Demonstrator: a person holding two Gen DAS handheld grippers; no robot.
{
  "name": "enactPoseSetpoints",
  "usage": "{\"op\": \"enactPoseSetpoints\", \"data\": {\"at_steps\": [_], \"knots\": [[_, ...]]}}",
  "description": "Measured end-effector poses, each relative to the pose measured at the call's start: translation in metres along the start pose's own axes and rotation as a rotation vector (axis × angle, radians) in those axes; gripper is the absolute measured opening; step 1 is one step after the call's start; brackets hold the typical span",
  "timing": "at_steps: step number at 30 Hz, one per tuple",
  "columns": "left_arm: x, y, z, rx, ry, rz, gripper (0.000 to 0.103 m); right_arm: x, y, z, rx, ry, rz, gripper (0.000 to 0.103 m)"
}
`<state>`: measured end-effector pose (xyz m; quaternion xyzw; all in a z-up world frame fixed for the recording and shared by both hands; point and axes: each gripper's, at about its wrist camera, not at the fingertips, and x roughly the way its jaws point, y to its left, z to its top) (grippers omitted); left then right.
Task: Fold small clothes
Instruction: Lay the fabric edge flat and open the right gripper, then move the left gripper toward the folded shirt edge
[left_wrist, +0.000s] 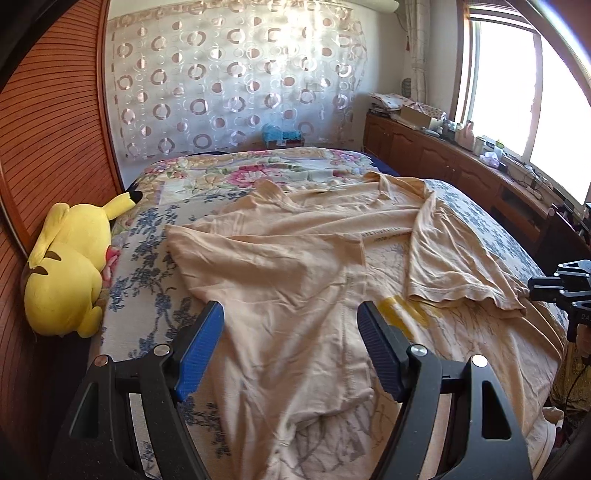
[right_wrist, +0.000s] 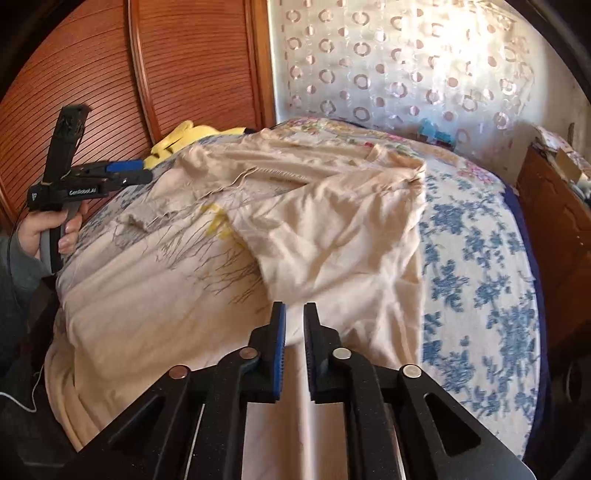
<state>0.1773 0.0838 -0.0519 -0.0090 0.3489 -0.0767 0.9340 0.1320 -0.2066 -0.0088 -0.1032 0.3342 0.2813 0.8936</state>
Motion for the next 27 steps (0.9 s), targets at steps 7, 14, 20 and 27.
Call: {"op": "enactPoseSetpoints", "data": {"at_steps": [7, 14, 20, 27], "knots": [[0.015, 0.026, 0.017, -0.021, 0.019, 0.038, 0.076, 0.008, -0.026, 0.020, 0.039, -0.014, -0.055, 0.039], [0.040, 0.050, 0.030, -0.036, 0.049, 0.059, 0.076, 0.049, -0.065, 0.053, 0.090, 0.016, -0.089, 0.045], [0.069, 0.069, 0.034, -0.040, 0.098, 0.086, 0.076, 0.101, -0.095, 0.091, 0.131, 0.054, -0.085, 0.045], [0.088, 0.091, 0.035, -0.071, 0.143, 0.088, 0.076, 0.154, -0.119, 0.126, 0.165, 0.103, -0.033, 0.036]]}}
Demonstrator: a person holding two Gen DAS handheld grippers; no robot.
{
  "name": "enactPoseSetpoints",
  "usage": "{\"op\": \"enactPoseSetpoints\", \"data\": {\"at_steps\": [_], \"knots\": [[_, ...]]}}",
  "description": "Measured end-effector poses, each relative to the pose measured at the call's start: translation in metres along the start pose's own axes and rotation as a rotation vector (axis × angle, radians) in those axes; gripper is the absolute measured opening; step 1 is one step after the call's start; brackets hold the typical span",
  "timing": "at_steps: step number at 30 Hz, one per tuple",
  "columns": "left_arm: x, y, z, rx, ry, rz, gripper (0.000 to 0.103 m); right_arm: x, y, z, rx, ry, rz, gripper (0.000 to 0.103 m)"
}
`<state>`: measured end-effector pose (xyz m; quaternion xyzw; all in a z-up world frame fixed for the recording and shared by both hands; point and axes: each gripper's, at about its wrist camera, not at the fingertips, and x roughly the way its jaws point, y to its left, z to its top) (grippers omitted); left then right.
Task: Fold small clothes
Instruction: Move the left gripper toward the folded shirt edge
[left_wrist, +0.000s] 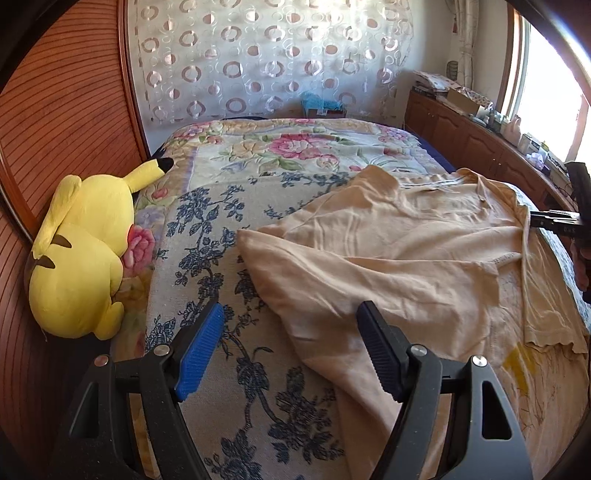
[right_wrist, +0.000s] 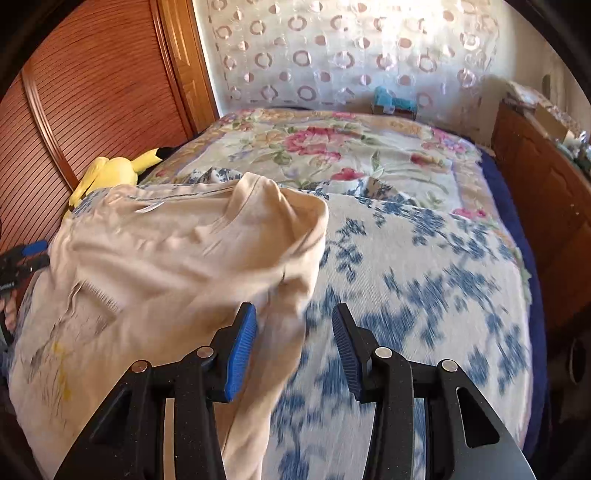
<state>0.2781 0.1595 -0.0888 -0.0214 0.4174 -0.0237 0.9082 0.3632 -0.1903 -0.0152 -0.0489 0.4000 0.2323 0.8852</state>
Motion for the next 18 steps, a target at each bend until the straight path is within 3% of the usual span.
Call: {"op": "enactPoseSetpoints", "data": {"at_steps": [2, 8, 12, 15, 18], "knots": [[0.004, 0.003, 0.000, -0.009, 0.009, -0.008, 0.076, 0.009, 0.004, 0.010, -0.012, 0.001, 0.019, 0.032], [0.010, 0.004, 0.001, -0.006, 0.027, -0.011, 0.076, 0.026, 0.016, 0.036, -0.052, -0.061, 0.014, 0.031], [0.011, 0.003, 0.002, -0.008, 0.026, -0.016, 0.076, 0.024, 0.008, 0.032, -0.026, -0.081, 0.010, 0.031], [0.011, 0.002, 0.004, 0.000, 0.024, -0.024, 0.075, 0.017, 0.006, 0.022, -0.034, -0.082, -0.007, 0.038], [0.012, 0.003, 0.007, 0.005, 0.023, -0.043, 0.066, 0.012, 0.007, 0.014, -0.044, -0.071, -0.024, 0.044]]}}
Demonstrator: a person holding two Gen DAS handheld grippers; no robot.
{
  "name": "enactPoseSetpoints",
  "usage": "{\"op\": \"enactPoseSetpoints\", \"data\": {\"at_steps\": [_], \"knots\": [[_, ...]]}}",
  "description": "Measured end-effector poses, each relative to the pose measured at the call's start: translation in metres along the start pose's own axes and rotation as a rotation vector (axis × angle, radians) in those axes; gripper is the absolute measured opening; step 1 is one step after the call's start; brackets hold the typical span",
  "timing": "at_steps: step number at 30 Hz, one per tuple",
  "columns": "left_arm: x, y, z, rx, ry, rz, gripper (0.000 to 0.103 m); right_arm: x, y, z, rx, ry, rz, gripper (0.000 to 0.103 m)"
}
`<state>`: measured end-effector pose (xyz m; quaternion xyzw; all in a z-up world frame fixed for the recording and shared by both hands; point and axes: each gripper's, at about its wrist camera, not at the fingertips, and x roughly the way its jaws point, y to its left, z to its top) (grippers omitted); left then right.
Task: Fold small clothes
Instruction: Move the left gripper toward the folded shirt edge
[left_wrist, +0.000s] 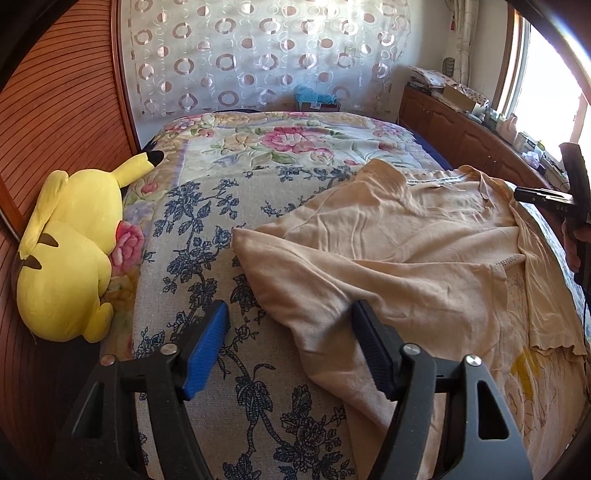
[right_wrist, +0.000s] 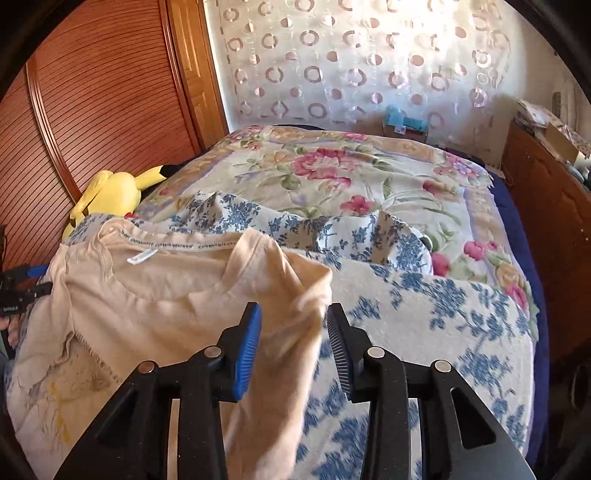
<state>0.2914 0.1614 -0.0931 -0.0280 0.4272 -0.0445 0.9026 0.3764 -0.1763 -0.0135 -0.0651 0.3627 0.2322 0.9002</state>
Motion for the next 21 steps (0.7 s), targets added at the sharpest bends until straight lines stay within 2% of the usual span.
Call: {"op": "enactPoseSetpoints", "data": {"at_steps": [1, 3, 10, 14, 16, 18, 19, 21], "knots": [[0.000, 0.000, 0.001, 0.001, -0.001, -0.005, 0.064, -0.001, 0.001, 0.001, -0.003, 0.006, -0.004, 0.045], [0.002, -0.001, 0.003, 0.001, -0.002, -0.009, 0.051, -0.002, 0.000, 0.001, -0.010, 0.032, 0.005, 0.045], [0.006, -0.004, 0.012, 0.004, 0.007, -0.007, 0.049, 0.002, -0.005, -0.006, -0.025, 0.098, 0.014, 0.045], [0.010, -0.002, 0.015, -0.005, 0.012, -0.001, 0.049, 0.003, -0.008, 0.001, -0.033, 0.098, 0.019, 0.045], [0.011, -0.001, 0.015, -0.008, 0.011, -0.005, 0.045, 0.006, -0.006, 0.004, -0.045, 0.094, 0.017, 0.045], [0.011, 0.000, 0.015, -0.010, 0.009, -0.011, 0.033, 0.010, -0.003, 0.007, -0.057, 0.089, 0.021, 0.045], [0.011, -0.001, 0.016, -0.006, 0.007, -0.014, 0.030, 0.012, -0.001, 0.008, -0.064, 0.086, 0.029, 0.045], [0.011, -0.005, 0.016, 0.018, 0.003, -0.020, 0.013, 0.016, 0.004, 0.007, -0.098, 0.079, 0.028, 0.043]]}}
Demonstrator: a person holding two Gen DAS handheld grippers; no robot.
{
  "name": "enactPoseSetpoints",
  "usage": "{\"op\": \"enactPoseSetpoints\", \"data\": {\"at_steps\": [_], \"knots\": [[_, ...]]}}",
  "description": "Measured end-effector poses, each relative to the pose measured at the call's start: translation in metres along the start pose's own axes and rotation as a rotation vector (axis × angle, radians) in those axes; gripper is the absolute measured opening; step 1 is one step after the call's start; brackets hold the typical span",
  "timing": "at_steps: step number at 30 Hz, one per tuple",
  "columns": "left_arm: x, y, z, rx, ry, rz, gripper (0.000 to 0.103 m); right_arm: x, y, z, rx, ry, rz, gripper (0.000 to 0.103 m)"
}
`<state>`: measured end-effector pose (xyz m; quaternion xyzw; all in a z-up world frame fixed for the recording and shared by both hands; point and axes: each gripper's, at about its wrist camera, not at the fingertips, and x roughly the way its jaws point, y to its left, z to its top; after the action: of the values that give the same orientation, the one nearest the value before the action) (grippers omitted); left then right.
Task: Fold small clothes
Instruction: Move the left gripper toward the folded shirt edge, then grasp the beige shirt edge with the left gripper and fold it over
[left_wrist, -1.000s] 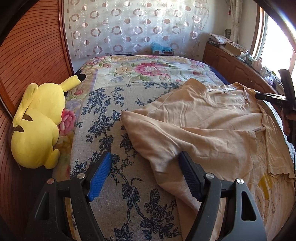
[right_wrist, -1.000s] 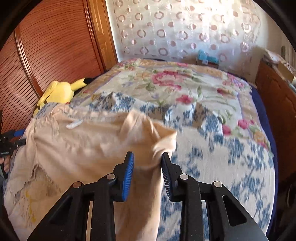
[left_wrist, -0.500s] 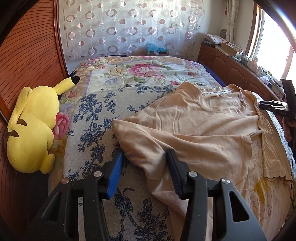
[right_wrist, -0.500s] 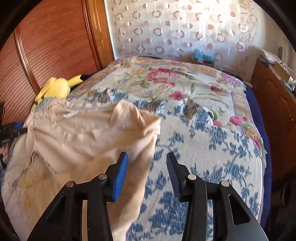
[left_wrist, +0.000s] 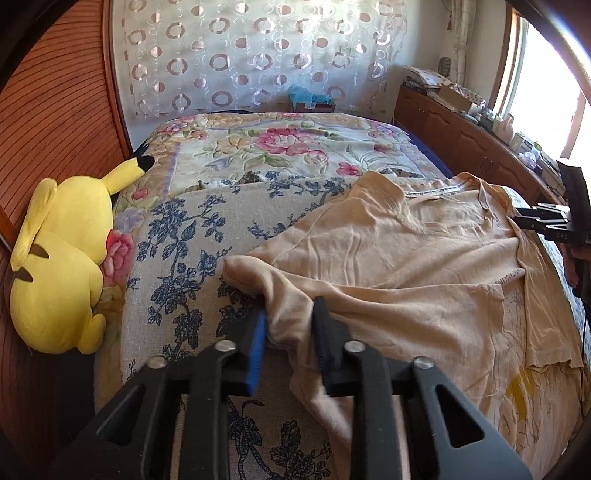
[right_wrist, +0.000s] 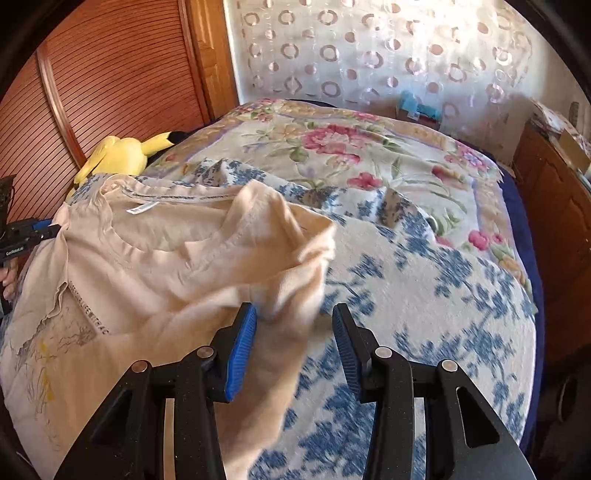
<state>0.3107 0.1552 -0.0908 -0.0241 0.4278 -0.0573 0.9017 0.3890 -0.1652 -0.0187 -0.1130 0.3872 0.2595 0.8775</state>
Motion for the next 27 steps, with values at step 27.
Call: {"op": "enactPoseSetpoints", "data": {"at_steps": [27], "knots": [[-0.212, -0.087, -0.158, 0.040, -0.191, -0.145, 0.008, -0.207, 0.064, -0.223, 0.071, -0.206, 0.094, 0.006]]}}
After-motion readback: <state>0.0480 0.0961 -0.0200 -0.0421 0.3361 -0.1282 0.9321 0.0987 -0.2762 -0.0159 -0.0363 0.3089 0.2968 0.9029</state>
